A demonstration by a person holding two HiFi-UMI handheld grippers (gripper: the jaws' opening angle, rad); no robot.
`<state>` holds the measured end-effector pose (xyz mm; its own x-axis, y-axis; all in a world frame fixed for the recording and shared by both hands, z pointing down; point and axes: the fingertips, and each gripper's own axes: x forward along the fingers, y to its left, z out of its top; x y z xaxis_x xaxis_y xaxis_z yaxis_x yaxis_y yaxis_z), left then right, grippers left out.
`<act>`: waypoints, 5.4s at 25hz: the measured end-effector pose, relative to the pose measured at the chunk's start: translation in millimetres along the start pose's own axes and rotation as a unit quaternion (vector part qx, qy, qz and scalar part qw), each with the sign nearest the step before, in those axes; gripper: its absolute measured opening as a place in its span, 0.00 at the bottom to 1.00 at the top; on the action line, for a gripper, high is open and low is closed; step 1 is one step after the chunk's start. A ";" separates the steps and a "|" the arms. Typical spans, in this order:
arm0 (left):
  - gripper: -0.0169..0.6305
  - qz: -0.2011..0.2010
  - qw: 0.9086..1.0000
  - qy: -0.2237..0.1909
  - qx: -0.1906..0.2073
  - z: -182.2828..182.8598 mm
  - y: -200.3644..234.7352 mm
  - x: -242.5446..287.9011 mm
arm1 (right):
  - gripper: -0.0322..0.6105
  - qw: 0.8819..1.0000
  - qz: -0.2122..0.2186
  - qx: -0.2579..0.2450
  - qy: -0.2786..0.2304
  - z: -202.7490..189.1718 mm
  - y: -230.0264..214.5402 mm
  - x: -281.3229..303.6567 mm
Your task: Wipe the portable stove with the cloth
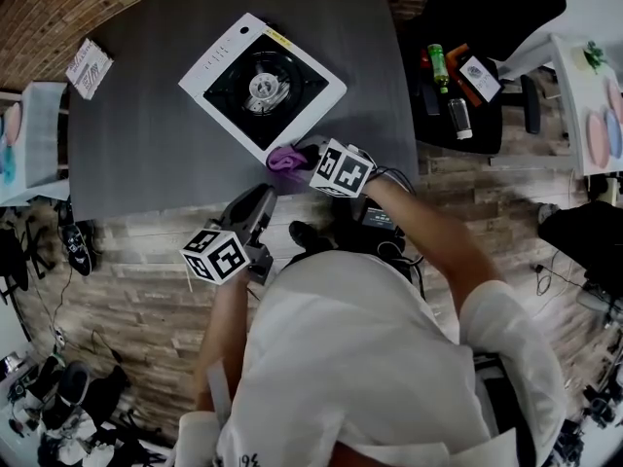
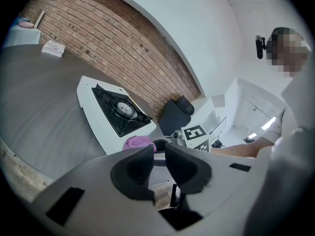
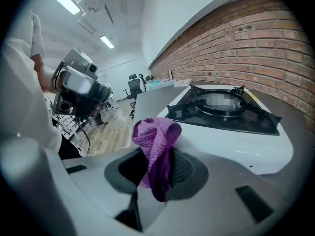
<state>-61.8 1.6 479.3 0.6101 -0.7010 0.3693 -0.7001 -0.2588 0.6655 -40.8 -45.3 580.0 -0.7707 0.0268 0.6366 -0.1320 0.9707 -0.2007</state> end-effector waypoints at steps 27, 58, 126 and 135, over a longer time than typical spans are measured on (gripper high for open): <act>0.13 -0.020 1.000 0.014 0.012 10.7 -11.4 34.6 | 0.22 0.991 -0.126 0.030 0.028 -40.9 -102.8 -54.8; 0.13 -0.053 0.998 -0.001 0.016 13.7 -10.8 14.3 | 0.22 0.939 -0.311 0.136 0.056 -71.0 -180.9 -137.9; 0.13 0.097 0.989 -0.111 -0.031 62.1 -21.8 82.3 | 0.21 0.817 -0.190 -0.506 0.201 127.1 -323.2 12.8; 0.13 0.080 0.991 -0.107 -0.025 56.2 -35.1 89.2 | 0.21 0.805 -0.183 -0.522 0.216 98.5 -303.4 -8.3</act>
<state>-3.7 -89.2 452.4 0.3964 -0.8569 0.3296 -0.7591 -0.1040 0.6426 -55.7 -363.6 562.2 -0.4810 -0.4445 0.7557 0.4684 0.5983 0.6501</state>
